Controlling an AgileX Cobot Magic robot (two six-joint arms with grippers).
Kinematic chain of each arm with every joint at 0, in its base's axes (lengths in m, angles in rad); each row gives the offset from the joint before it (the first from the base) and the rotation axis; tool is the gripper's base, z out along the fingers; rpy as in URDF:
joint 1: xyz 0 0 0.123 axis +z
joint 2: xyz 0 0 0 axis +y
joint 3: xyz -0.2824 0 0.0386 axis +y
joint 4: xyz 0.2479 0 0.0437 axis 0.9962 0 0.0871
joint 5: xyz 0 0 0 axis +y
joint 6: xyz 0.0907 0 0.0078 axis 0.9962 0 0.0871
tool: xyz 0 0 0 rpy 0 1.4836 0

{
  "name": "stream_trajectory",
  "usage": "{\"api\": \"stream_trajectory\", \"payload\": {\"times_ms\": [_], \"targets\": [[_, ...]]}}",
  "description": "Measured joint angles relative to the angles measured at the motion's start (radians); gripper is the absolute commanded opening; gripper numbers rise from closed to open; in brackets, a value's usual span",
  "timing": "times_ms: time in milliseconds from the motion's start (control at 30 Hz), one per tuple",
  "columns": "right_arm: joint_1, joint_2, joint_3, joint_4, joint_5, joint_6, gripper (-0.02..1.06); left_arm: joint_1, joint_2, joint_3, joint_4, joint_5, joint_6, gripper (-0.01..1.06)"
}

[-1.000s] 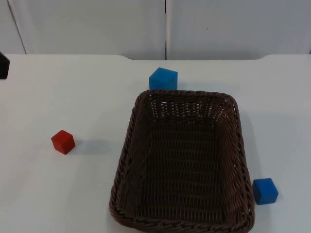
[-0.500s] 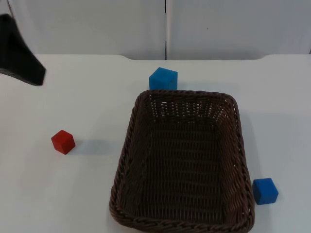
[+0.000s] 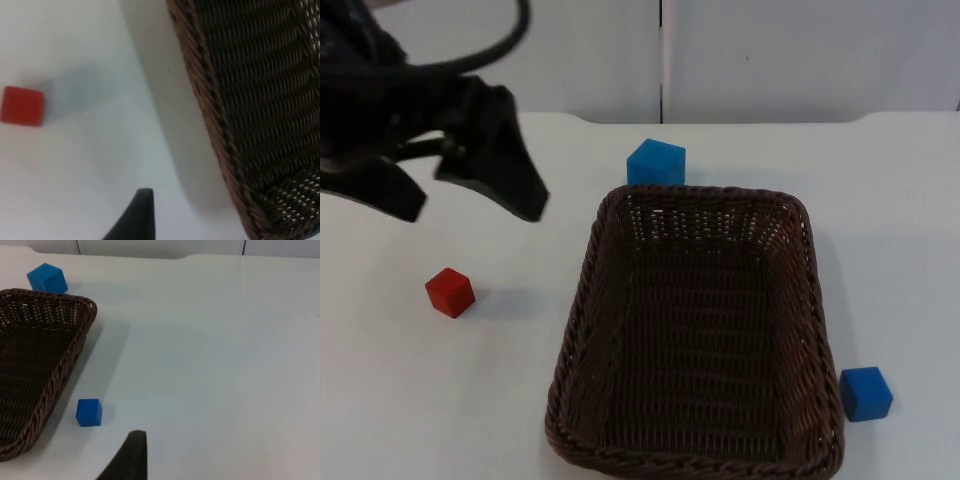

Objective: Pick up the basket with the left hand and place the largest block into the basket with the right hand.

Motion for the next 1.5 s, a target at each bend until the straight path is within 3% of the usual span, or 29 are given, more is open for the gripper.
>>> {"api": "stream_trajectory", "payload": {"times_ms": [500,900,1500], "targets": [[0.0,0.0,0.0,0.0,0.0,0.0,1.05,-0.139,0.245,-0.132,0.0,-0.063,-0.074,1.03],[0.0,0.0,0.0,0.0,0.0,0.0,1.05,-0.144,0.375,-0.16,0.008,-0.172,-0.167,1.03],[0.0,0.0,0.0,-0.002,0.0,0.0,1.05,-0.144,0.525,-0.161,0.012,-0.228,-0.186,1.03]]}}
